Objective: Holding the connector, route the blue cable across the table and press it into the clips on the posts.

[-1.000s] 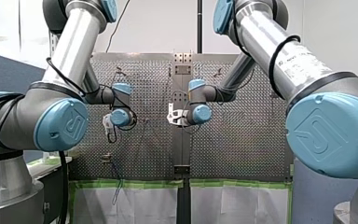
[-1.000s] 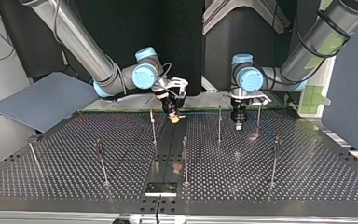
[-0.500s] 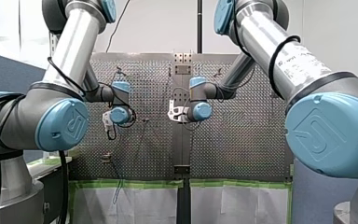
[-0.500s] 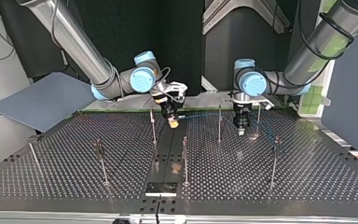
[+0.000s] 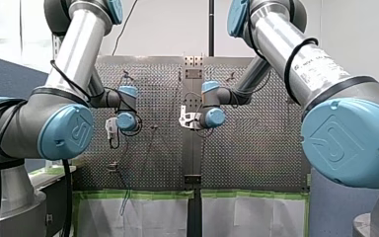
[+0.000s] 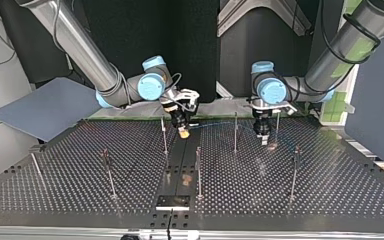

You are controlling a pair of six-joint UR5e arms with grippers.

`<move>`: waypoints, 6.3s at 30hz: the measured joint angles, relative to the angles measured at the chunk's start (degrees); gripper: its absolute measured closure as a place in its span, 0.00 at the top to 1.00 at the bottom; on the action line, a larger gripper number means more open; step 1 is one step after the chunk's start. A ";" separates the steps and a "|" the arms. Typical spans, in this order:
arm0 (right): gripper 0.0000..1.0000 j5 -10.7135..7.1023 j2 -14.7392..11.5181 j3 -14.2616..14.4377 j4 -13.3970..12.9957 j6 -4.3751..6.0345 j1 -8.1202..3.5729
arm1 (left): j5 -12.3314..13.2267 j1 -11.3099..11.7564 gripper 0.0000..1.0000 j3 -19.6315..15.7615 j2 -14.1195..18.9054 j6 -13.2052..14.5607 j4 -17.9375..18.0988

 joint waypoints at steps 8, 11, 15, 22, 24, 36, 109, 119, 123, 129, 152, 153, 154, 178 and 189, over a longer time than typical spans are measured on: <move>0.00 0.10 0.02 0.05 0.23 -0.05 -0.45 | -2.79 -0.55 1.00 -1.01 0.07 2.23 -3.85; 0.00 0.21 0.03 0.07 0.31 -0.10 -0.57 | -3.03 -0.96 1.00 -1.96 0.32 2.60 -5.21; 0.00 0.61 0.03 0.08 0.65 -0.27 -0.97 | -3.10 -1.73 1.00 -3.76 1.72 2.71 -7.07; 0.00 0.91 0.03 0.08 0.86 -0.42 -1.45 | -3.12 -3.09 1.00 -6.96 4.85 1.67 -6.61; 0.00 0.92 0.07 0.08 0.99 -0.45 -1.57 | -3.24 -3.53 1.00 -7.85 5.78 1.44 -6.21; 0.00 0.93 0.11 0.09 1.51 -0.53 -1.87 | -6.59 -8.69 1.00 -11.67 11.47 -0.08 -7.15; 0.00 1.14 0.16 0.09 1.32 -0.43 -1.89 | -14.03 -18.14 1.00 6.92 -6.63 -3.68 -2.54; 0.00 1.12 0.19 0.09 1.32 -0.49 -1.94 | -15.51 -18.36 0.67 6.97 -6.63 -3.03 -2.47; 0.00 1.12 0.19 0.08 1.28 -0.52 -1.94 | -16.61 -18.49 0.25 6.97 -6.62 -2.84 -2.23; 0.00 0.98 0.19 0.08 1.29 -0.50 -1.89 | -18.29 -18.55 0.02 6.99 -6.61 -3.42 -2.29; 0.00 0.92 -3.11 0.08 6.58 -0.45 -1.32 | -18.86 -19.04 0.02 5.12 -1.35 -8.16 -8.22; 0.00 0.92 -3.47 0.08 6.86 -0.45 -1.29 | -18.82 -19.06 0.02 4.78 -0.79 -8.32 -8.59; 0.00 0.92 -3.83 0.08 7.09 -0.43 -1.23 | -18.80 -19.07 0.02 4.53 -0.37 -8.38 -8.83; 0.00 2.00 -14.46 8.77 8.20 -1.14 -1.08 | -16.37 -19.67 0.02 3.28 11.04 -5.37 -13.14; 0.00 2.12 -19.44 9.49 8.20 -1.75 -0.99 | -15.13 -20.14 0.02 3.30 16.28 -3.30 -13.73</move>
